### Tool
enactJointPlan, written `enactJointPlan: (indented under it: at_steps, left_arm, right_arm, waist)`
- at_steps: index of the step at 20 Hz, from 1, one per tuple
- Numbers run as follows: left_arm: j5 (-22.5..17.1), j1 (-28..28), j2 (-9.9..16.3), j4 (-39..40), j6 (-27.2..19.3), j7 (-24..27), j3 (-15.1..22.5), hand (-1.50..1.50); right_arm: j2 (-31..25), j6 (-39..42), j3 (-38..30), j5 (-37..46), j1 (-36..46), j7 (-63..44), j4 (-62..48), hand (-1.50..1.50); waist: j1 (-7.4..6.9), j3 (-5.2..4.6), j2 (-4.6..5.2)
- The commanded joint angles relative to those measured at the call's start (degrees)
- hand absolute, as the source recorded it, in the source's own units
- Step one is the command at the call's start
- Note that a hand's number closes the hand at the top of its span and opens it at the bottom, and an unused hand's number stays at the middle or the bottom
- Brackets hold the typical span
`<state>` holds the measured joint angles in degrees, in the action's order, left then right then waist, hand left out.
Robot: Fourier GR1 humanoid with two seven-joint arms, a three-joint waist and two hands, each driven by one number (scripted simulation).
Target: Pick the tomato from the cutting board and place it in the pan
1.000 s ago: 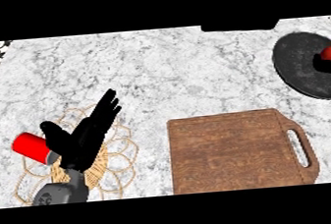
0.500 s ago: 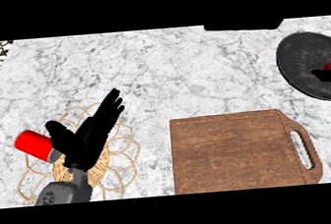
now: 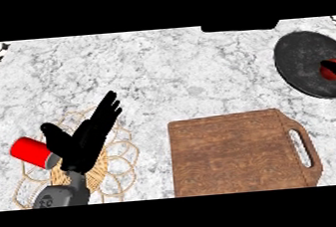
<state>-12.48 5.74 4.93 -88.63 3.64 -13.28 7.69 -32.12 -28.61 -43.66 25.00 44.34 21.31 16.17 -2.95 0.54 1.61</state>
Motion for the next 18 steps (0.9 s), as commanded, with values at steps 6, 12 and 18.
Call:
enactJointPlan:
  at_steps: [6, 12, 18]
  left_arm:
    - [-0.19, -0.07, 0.96, 0.16, 0.63, -0.25, -1.03, 0.0]
    - [1.3, -3.59, 0.8, 1.37, 1.44, 4.25, -0.62, 0.0]
    - [-1.45, -1.12, 1.95, -0.61, 2.15, -1.58, -2.81, 0.0]
  right_arm:
    - [-4.5, 20.85, -4.88, -7.04, -6.6, 10.32, -4.19, -1.5]
    - [-7.91, 33.49, -5.17, -8.76, -14.86, 17.81, -5.38, -1.5]
    - [-10.32, 37.54, -3.55, -9.36, -17.4, 19.56, -5.02, -1.5]
  waist:
    - [0.47, -0.11, -0.34]
    - [1.49, -0.22, -0.8]
    - [1.86, -0.31, -1.12]
